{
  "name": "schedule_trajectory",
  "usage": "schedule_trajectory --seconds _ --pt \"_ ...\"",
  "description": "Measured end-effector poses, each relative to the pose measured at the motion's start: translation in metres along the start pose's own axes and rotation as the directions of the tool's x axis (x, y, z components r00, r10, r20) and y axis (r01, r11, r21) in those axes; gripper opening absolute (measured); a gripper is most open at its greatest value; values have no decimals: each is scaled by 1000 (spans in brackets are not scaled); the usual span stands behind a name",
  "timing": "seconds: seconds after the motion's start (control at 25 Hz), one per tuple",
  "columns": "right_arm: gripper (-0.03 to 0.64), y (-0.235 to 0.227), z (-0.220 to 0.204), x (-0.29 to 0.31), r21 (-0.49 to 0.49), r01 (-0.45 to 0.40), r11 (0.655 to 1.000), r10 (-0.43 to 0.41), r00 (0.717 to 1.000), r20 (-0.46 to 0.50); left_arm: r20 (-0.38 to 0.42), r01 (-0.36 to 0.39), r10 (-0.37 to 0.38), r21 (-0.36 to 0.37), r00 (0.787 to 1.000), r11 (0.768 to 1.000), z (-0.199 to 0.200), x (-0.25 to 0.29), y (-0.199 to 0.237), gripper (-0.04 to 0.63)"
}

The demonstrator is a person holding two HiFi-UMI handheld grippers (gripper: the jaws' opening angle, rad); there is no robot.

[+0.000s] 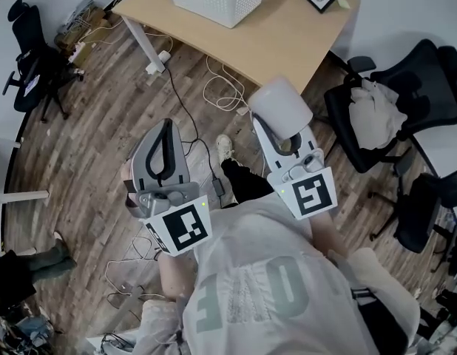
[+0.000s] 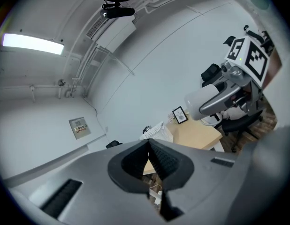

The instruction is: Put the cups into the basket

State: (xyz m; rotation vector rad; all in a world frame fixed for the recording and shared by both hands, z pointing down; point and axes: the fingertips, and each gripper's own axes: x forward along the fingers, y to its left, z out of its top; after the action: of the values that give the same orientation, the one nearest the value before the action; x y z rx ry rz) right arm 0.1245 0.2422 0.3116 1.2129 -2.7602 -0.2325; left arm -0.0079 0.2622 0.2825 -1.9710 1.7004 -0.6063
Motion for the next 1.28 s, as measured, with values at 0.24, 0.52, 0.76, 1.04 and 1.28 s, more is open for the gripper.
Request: schedule_trajectory --seconds 0.24,0.52,0.76,1.04,1.28 --pt "40 -34 -6 74 27 -8 1000 8 1000 13 12 0 0 15 1000 1000 -19 67 22 9" --pt "40 -73 10 176 11 -24 1000 23 999 28 22 -19 19 15 1000 1000 -36 164 83 9" --pt "40 -108 21 235 0 5 1000 -5 998 63 31 -20 20 29 999 999 -43 232 113 9" --pt "40 -132 27 259 32 33 999 -35 996 80 4 20 -20 56 1000 998 -45 270 122 9" --pt "40 -152 26 281 32 88 996 -90 993 82 51 53 -55 45 997 998 -44 310 130 9"
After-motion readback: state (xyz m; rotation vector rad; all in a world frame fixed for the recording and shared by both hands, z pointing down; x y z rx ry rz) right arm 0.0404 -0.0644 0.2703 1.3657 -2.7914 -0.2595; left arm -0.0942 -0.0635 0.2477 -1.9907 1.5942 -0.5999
